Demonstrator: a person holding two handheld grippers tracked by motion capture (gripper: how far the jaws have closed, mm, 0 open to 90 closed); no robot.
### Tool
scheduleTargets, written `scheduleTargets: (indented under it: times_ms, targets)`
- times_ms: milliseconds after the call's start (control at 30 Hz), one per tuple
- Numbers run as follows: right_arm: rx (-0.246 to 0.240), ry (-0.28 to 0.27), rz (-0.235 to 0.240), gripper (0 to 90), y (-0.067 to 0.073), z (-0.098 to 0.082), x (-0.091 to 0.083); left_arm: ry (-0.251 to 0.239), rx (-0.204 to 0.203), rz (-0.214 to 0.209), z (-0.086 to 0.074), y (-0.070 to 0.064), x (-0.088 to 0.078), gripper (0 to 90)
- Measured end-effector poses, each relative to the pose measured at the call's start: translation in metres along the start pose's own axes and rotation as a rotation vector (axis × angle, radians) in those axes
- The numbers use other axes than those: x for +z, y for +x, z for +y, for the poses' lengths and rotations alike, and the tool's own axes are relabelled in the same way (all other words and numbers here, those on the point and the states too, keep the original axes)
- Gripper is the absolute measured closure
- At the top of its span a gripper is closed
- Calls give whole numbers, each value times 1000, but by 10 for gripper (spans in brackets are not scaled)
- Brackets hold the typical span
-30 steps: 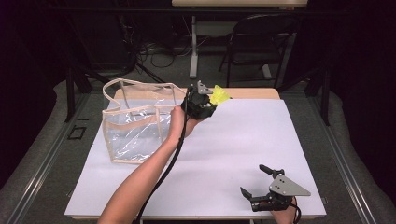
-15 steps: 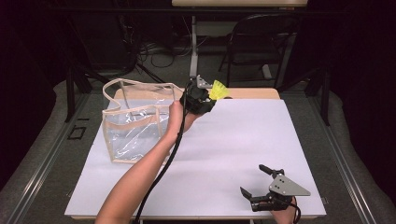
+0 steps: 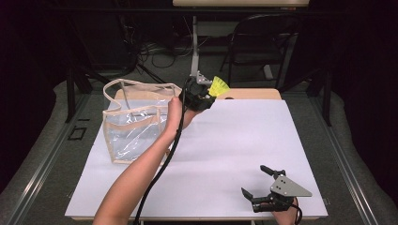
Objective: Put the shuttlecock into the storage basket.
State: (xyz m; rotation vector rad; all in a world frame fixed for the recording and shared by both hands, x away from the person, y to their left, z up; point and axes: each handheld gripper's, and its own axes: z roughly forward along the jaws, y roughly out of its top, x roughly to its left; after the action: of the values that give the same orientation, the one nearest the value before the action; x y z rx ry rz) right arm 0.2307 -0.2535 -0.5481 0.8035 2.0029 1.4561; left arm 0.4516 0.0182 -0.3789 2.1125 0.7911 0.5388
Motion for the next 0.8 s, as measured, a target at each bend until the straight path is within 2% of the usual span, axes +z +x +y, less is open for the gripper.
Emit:
scheduleTargets:
  times_ms: [800]
  targets:
    - [0,0,-3,0,0,0,0,-10,-1,37,3,17,-17,647]
